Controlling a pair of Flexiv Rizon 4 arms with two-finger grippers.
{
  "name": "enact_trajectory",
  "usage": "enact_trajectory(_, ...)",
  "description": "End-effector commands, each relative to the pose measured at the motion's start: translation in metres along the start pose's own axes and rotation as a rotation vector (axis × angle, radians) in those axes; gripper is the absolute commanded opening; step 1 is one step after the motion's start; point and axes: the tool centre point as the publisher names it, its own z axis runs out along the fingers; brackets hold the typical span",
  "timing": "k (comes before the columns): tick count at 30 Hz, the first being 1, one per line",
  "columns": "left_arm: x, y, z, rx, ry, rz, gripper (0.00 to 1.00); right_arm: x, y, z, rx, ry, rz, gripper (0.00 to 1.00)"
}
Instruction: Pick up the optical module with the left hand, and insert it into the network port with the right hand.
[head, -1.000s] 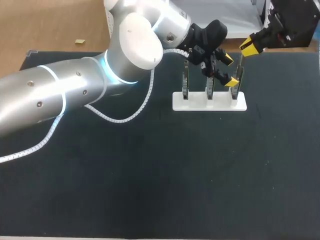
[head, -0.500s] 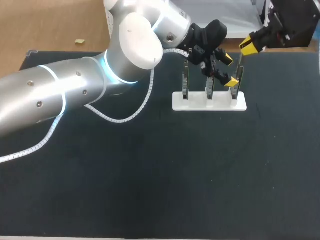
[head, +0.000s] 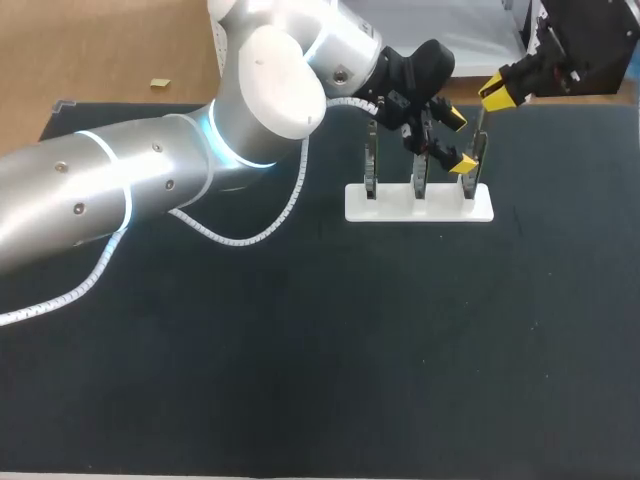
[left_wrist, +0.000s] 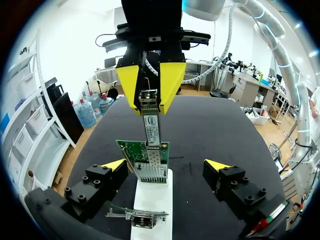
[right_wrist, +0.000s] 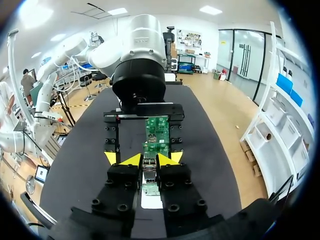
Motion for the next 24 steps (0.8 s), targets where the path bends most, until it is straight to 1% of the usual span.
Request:
enact_trajectory(1,-0.0009,0.0016,0.0002,0.003,0.005,-0.001,1.00,-0.0025,0.0074,-0.0032,0.024,-0.003,-0.010,0.00)
enact_trajectory(5,-0.0009,0.0016,0.0002,0.003,0.005,-0.001,1.00,-0.0048,0.0077,-0.0042,0.032,-0.005,-0.020,0.00)
enact_trajectory(15,-0.0009,0.0016,0.0002,0.003,0.005,-0.001,1.00,0.0014,0.0063,0.0022,0.030,0.006,-0.011,0.00)
enact_trajectory(18,-0.0009,0.0016,0.0002,0.003,0.005,-0.001,1.00,0.0017,0.0058,0.0031,0.033,0.025,-0.016,0.00)
enact_trajectory(24,-0.0009,0.0016,0.0002,0.003,0.005,-0.001,1.00,-0.0004,0.0051,0.0014,0.035,0.020,-0.020,0.00)
